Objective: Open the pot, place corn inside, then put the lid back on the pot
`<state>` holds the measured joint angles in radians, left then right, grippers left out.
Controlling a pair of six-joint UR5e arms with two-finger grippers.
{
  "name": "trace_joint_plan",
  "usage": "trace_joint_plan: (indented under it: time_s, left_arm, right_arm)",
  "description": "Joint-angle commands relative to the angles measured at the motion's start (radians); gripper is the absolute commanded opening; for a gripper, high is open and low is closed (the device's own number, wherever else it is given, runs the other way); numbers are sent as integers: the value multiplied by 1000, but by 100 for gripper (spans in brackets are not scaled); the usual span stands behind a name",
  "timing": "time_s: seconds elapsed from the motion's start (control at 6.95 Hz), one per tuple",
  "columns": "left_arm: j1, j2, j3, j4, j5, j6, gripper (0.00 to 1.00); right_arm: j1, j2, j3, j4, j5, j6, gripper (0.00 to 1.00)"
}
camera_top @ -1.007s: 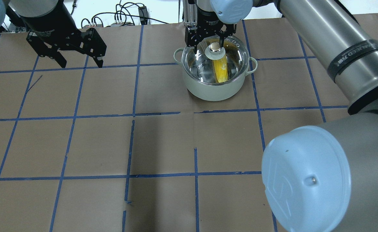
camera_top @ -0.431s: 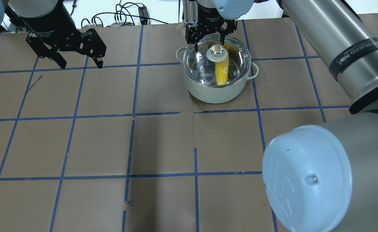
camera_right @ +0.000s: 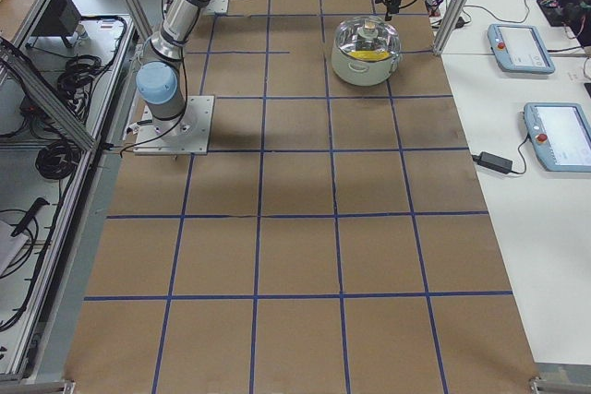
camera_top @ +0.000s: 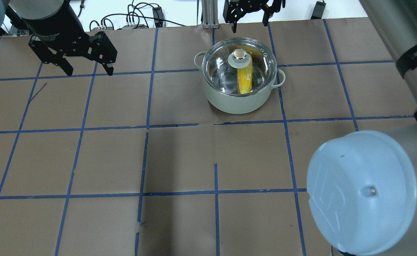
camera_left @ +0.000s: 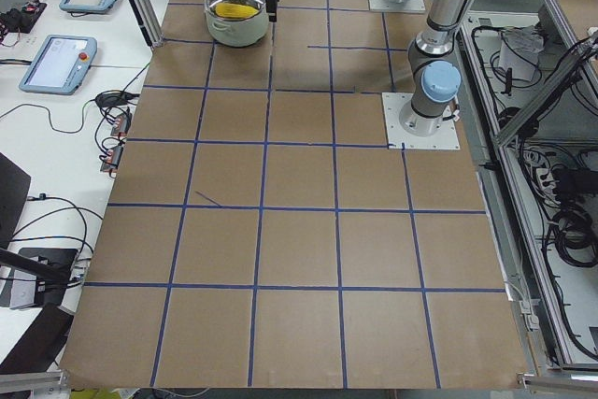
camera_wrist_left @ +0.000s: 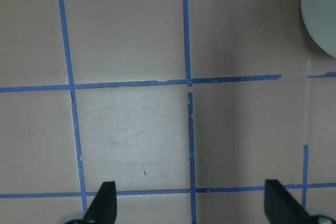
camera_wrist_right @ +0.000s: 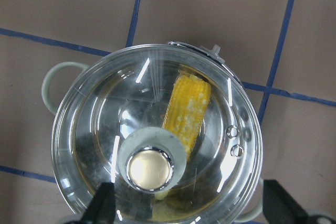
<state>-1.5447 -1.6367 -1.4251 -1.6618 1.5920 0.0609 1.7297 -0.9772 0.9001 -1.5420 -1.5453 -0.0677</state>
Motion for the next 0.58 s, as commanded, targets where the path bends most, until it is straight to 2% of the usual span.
trace_joint_plan:
  time_s: [0.0, 0.14, 0.43]
  left_arm:
    - [-2, 0, 0, 1, 0, 0, 100]
    - [-2, 0, 0, 2, 0, 0, 100]
    - [-2, 0, 0, 2, 0, 0, 100]
  right_arm:
    - [-31, -151, 163, -24, -10, -3, 100]
    - [-83, -240, 278, -86, 1, -1, 100]
    - [-108, -381, 443, -102, -16, -6, 100]
